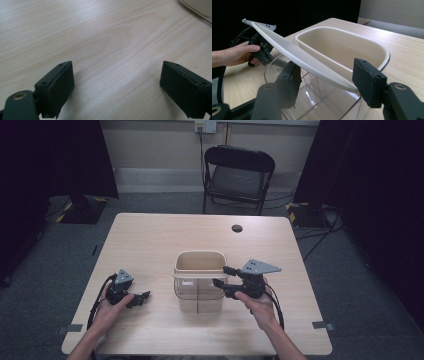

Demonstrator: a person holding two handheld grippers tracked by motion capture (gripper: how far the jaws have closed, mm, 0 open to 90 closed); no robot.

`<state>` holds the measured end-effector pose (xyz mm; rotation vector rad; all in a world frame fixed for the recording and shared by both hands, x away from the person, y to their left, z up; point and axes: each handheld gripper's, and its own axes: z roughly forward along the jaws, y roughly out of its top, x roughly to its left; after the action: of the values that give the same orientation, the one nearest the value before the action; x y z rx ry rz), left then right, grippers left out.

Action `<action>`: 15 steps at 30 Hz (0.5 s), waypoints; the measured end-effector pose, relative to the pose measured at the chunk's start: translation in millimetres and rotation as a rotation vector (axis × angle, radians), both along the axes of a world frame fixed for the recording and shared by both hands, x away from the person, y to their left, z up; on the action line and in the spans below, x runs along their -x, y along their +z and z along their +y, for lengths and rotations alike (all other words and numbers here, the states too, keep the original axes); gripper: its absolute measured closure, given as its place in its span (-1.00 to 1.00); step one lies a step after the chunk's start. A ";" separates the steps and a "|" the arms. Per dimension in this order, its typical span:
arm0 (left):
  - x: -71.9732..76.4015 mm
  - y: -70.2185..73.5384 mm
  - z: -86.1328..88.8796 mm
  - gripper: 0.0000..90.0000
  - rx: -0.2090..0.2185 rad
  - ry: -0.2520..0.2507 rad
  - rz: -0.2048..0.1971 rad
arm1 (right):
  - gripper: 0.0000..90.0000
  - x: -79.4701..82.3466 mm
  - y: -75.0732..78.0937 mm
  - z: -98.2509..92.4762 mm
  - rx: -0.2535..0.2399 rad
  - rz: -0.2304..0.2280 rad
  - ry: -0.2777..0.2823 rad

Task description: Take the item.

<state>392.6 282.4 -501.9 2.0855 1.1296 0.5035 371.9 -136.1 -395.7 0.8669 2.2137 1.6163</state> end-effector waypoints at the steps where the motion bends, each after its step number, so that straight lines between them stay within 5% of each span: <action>1: 0.0 0.0 0.0 -0.74 0.001 -0.001 0.001 | -0.10 -0.2 1.2 0.0 0.004 0.002 0.001; 15: 0.0 0.0 0.0 -0.74 0.001 -0.001 0.001 | -0.07 -3.0 4.2 -1.1 0.002 0.005 0.014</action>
<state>392.6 282.5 -501.9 2.0858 1.1287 0.5014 374.8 -137.3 -391.5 0.8583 2.2292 1.6200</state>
